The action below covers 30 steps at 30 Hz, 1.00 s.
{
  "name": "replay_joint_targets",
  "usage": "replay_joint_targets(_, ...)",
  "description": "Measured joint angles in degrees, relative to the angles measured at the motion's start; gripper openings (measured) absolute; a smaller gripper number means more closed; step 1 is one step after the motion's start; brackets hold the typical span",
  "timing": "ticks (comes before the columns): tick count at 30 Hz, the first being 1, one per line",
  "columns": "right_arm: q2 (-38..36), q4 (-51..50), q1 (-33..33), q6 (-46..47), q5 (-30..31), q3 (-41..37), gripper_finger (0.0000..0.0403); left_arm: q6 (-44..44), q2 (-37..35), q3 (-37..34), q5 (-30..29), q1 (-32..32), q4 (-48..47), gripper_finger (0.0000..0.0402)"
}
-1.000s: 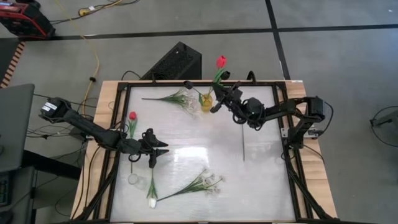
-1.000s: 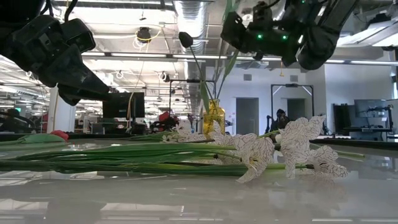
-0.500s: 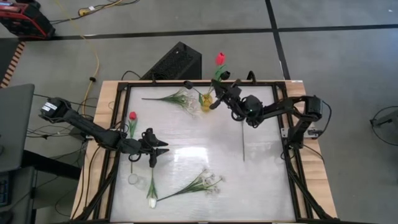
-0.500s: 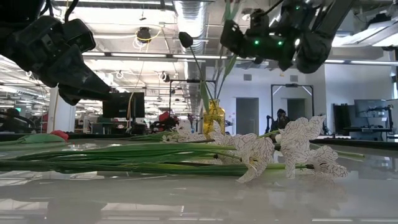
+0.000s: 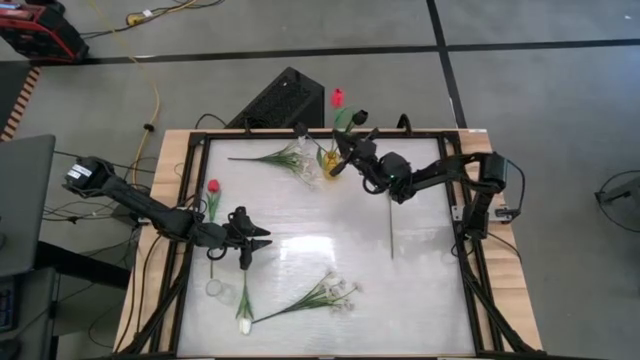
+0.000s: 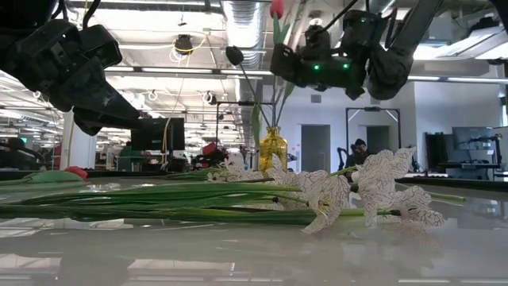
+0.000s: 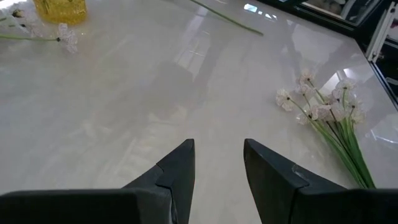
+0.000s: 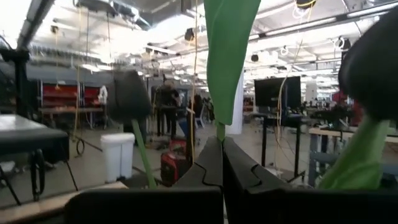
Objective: Sort flowers into vase by color
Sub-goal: Put the left red flower into the yellow vase, then put the red flower into the yellow vase
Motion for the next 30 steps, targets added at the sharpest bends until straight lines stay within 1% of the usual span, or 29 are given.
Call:
replay_joint_targets(4,0.0,-3.4,0.1,0.0,1.1,0.0,0.0028,0.1,0.0,0.0,0.0,0.0,0.0,0.0126)
replay_joint_targets(11,0.0,-3.8,1.0,0.0,1.0,0.0,0.0082,0.1,0.0,0.0,0.0,0.0,0.0,0.0126)
replay_joint_targets(13,-0.4,-5.3,1.0,0.0,1.0,0.0,0.0096,0.1,0.0,0.0,0.0,0.0,0.0,0.0126)
replay_joint_targets(16,-2.8,-13.9,0.9,1.1,0.7,0.0,0.0117,0.1,0.0,0.0,0.0,0.0,0.0,0.0126)
replay_joint_targets(24,-13.1,-38.1,2.1,2.0,-0.6,0.0,0.0172,0.2,0.0,0.0,0.0,0.0,0.2,0.0126)
replay_joint_targets(27,-17.4,-47.0,2.6,2.1,-0.6,0.0,0.0186,0.2,0.0,0.0,0.0,0.0,0.5,0.0126)
replay_joint_targets(30,-21.4,-55.2,3.7,3.1,-2.0,0.0,0.0195,0.2,0.0,0.0,0.6,0.0,0.5,0.0126)
